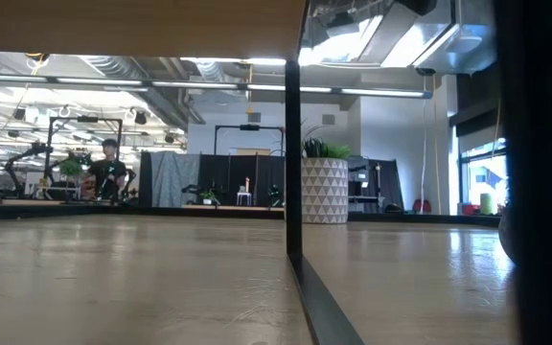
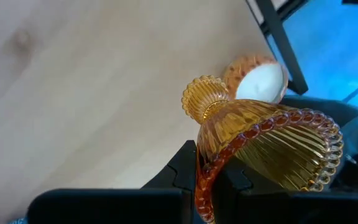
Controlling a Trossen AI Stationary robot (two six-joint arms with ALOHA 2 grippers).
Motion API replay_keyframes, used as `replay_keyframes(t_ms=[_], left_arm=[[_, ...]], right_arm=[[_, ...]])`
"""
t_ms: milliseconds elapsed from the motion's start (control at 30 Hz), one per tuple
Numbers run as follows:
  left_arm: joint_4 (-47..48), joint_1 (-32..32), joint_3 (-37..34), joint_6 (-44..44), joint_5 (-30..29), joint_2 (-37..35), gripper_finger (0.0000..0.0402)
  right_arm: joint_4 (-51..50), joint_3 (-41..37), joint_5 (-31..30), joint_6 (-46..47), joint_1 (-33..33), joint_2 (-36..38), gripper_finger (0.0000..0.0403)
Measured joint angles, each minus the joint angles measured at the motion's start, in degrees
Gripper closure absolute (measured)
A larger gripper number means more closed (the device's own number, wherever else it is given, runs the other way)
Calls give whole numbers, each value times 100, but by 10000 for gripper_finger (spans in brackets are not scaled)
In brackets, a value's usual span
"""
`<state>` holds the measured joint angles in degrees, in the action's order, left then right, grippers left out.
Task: Pick & Place candle stick holders
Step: Put the yellow glass on the shelf
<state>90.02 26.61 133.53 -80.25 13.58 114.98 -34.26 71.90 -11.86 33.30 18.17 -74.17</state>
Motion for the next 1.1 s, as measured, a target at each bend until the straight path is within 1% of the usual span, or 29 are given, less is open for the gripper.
replay_keyframes(t_ms=[167,233,300,433,733,933,1100], left_arm=[[-2,-2,-130,27,-509,24,386],[-6,-4,-308,38,-444,26,386],[4,-3,-507,85,-234,28,386],[0,7,-649,166,-98,39,386],[-2,-50,-654,505,-187,35,386],[-2,-50,-654,699,-365,31,386],[-2,-50,-654,803,-327,26,386]], right_arm=[[2,0,-13,-75,0,0,292],[1,0,-13,-75,0,0,292],[2,0,-13,-75,0,0,292],[0,0,-13,-75,-2,0,292],[2,0,-13,-76,-2,0,292],[0,-1,-12,-77,-2,0,292],[-2,-2,-11,-118,-2,0,292]])
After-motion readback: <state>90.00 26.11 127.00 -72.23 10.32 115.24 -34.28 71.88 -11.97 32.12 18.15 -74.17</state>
